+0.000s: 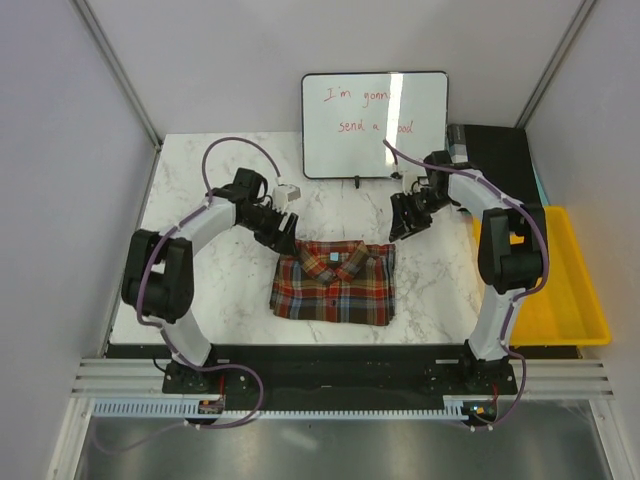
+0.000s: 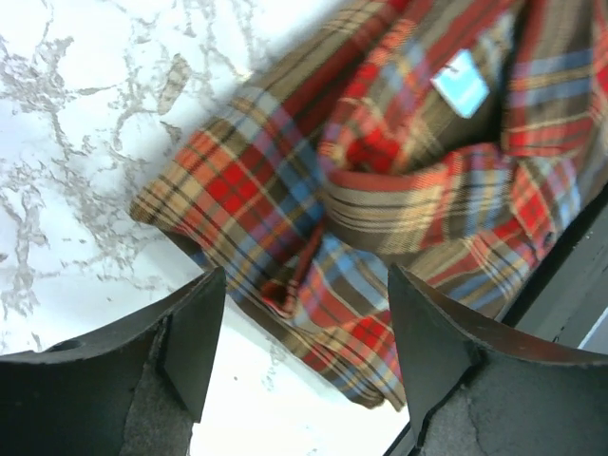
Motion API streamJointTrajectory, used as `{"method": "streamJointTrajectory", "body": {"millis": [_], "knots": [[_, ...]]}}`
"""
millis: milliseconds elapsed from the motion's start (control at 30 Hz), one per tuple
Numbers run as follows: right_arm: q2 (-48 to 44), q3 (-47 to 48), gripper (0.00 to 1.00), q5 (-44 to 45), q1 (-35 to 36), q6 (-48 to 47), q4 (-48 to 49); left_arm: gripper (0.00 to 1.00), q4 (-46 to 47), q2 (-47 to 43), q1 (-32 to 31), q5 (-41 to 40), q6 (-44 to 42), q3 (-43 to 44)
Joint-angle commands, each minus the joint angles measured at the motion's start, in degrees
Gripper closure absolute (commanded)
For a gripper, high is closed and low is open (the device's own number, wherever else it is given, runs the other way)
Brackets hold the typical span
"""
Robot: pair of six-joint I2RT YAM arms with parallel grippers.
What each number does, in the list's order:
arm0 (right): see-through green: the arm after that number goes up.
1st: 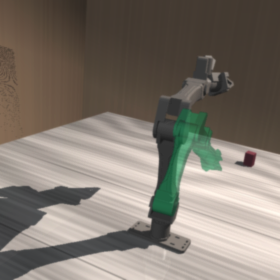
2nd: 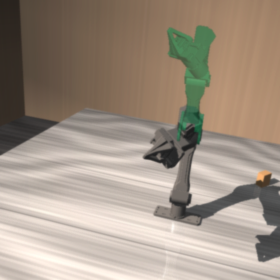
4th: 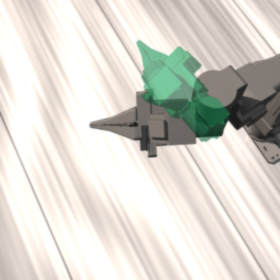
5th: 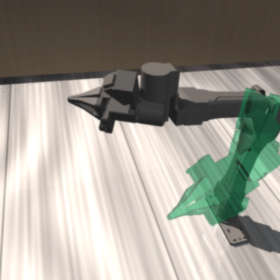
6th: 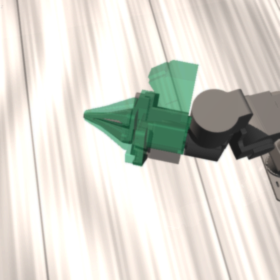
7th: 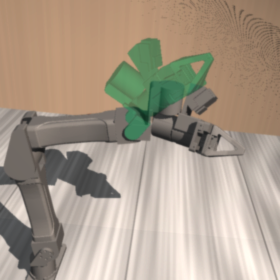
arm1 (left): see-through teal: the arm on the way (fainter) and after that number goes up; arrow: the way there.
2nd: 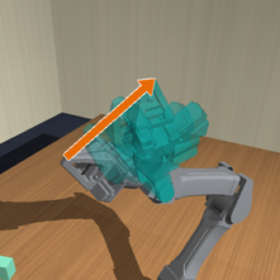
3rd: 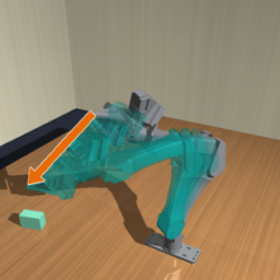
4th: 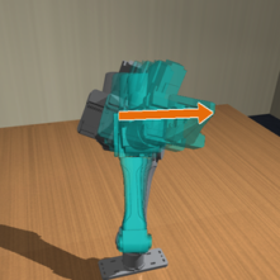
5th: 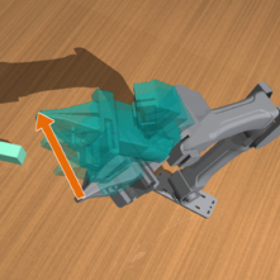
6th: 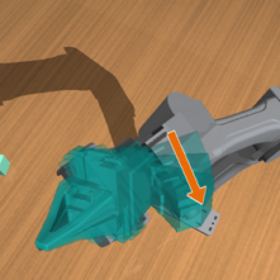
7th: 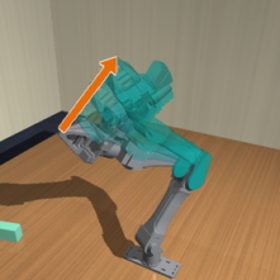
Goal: Fold and stack the long sleeve shirts
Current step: Fold the shirt
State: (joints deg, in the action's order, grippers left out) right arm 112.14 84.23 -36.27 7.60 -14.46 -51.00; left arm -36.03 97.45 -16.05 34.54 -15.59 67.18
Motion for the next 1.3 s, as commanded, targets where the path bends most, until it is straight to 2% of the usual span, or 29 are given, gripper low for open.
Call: {"method": "streamJointTrajectory", "body": {"millis": [0, 333, 433, 467, 533, 567, 600, 633, 667, 767, 800, 967, 1133, 1167, 1200, 1233, 1267], "knots": [[1.8, -1.9, 0.47, -2.0, 0.1, -1.2, 2.3, 0.27, -0.4, 5.8, 3.7, 1.2, -3.6, 6.5], [1.9, -2.3, 0.46, -6.6, 0.2, -2.2, 1.5, 0.29, -0.2, 12.3, 4.7, 3.6, -0.5, 8.8], [2.6, -2.2, 0.5, -7.0, 0.1, -2.5, 1.3, 0.29, 0.5, 13.8, 4.8, 3.4, 0.4, 9.2], [2.9, -1.9, 0.59, -6.8, 0.2, -2.6, 1.5, 0.31, 0.9, 14.3, 4.9, 3.7, 0.7, 9.4], [4.0, -1.5, 0.68, -5.7, 0.1, -2.3, 2.0, 0.34, 0.8, 15.4, 5.0, 4.9, 1.0, 9.9], [4.4, -0.9, 0.82, -5.1, 0.3, -2.4, 2.2, 0.38, 1.0, 15.8, 5.1, 6.3, 0.9, 10.1], [4.8, -0.6, 0.88, -3.3, 0.1, -2.4, 2.9, 0.44, 1.4, 15.8, 5.2, 6.8, 0.9, 10.3], [5.6, -0.3, 0.93, -2.5, 0.2, -2.4, 3.4, 0.51, 1.8, 15.9, 5.3, 7.3, 1.6, 10.3], [6.2, 0.6, 1.0, -1.7, 0.2, -2.6, 3.6, 0.7, 2.5, 15.9, 6.0, 7.9, 2.2, 10.1], [8.2, 1.8, 1.0, 2.4, 0.2, -2.6, 5.6, 0.94, 5.5, 16.2, 8.7, 8.6, 6.2, 8.9], [8.6, 1.8, 1.0, 3.1, 0.2, -2.0, 7.5, 0.98, 6.1, 16.4, 9.5, 8.5, 6.7, 8.6], [10.8, 0.5, 1.0, 7.1, 1.3, -1.2, 11.8, 0.98, 8.8, 17.8, 12.8, 9.6, 10.8, 6.3], [9.2, 0.6, 0.98, 5.3, 2.6, 1.3, 14.3, 0.98, 8.8, 17.0, 12.9, 7.7, 12.5, 6.6], [8.8, 1.5, 0.87, 3.9, 2.7, 2.8, 14.4, 0.97, 8.9, 16.5, 13.4, 7.3, 12.9, 6.7], [8.3, 1.8, 0.78, 3.7, 2.7, 3.6, 14.4, 0.91, 8.8, 15.9, 13.9, 6.6, 13.5, 7.1], [6.9, 2.2, 0.65, 3.4, 2.6, 4.4, 14.3, 0.83, 8.8, 14.5, 15.2, 5.0, 15.1, 7.6], [5.8, 2.2, 0.59, 3.2, 2.6, 5.6, 13.8, 0.69, 9.0, 12.8, 15.9, 3.7, 15.9, 8.1]]}}
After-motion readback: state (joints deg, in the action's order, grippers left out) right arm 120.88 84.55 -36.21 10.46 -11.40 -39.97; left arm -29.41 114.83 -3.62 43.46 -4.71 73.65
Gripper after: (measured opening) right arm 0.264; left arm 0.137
